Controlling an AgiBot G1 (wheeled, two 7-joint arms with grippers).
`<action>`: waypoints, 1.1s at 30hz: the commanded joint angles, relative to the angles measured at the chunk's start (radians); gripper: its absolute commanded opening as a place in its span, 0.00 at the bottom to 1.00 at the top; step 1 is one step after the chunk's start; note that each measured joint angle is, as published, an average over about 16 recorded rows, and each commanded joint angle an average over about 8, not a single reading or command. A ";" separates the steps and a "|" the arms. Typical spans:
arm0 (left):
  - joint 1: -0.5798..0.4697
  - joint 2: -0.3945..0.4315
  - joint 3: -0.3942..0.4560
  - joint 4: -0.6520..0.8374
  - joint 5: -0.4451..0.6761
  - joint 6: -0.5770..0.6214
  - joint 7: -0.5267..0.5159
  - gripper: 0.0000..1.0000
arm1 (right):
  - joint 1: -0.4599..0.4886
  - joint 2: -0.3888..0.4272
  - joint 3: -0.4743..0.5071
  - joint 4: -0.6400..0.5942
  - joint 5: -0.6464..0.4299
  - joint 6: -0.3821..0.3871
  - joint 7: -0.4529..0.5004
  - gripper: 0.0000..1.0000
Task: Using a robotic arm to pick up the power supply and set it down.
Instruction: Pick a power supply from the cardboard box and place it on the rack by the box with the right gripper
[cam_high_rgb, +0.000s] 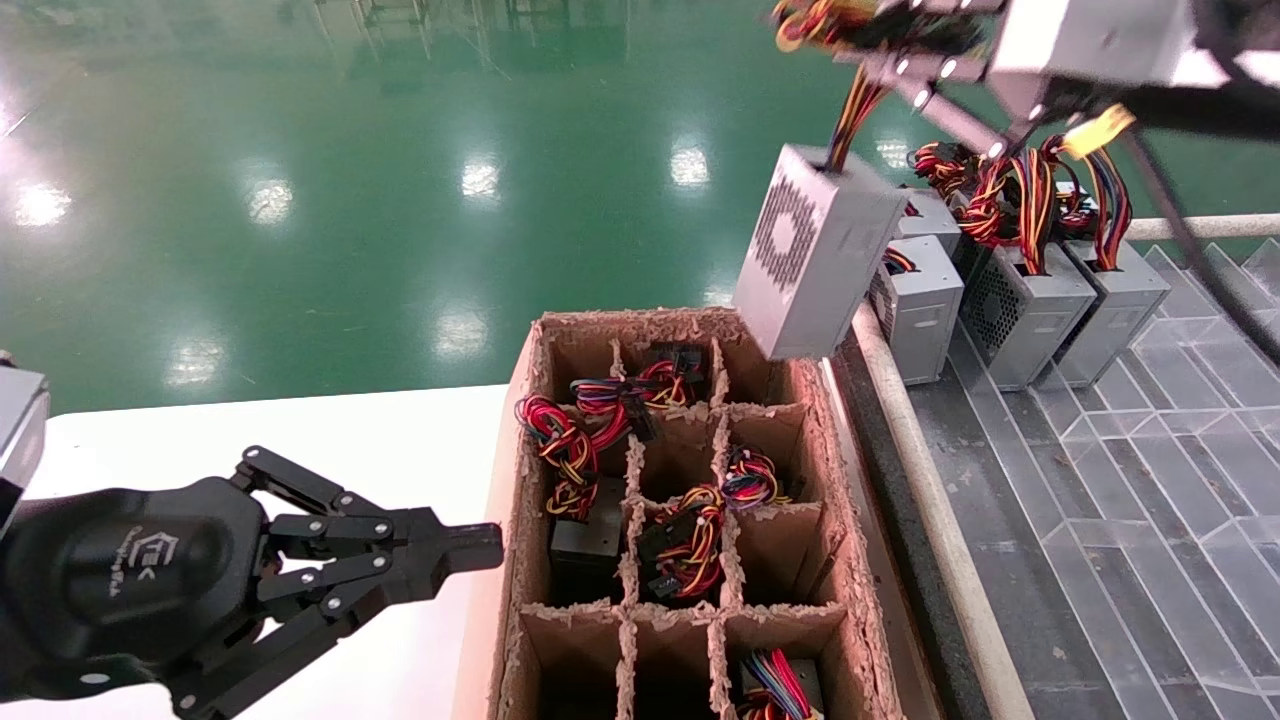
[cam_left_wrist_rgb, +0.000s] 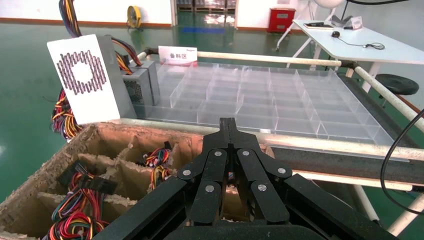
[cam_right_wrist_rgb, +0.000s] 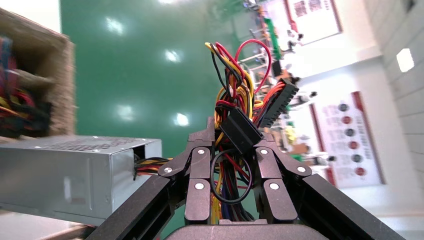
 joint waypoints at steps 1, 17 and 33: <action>0.000 0.000 0.000 0.000 0.000 0.000 0.000 0.00 | 0.009 0.008 0.009 0.003 -0.002 0.008 -0.020 0.00; 0.000 0.000 0.000 0.000 0.000 0.000 0.000 0.00 | 0.012 0.147 0.032 0.012 -0.004 -0.060 -0.023 0.00; 0.000 0.000 0.000 0.000 0.000 0.000 0.000 0.00 | -0.065 0.253 0.021 0.013 -0.026 -0.092 0.021 0.00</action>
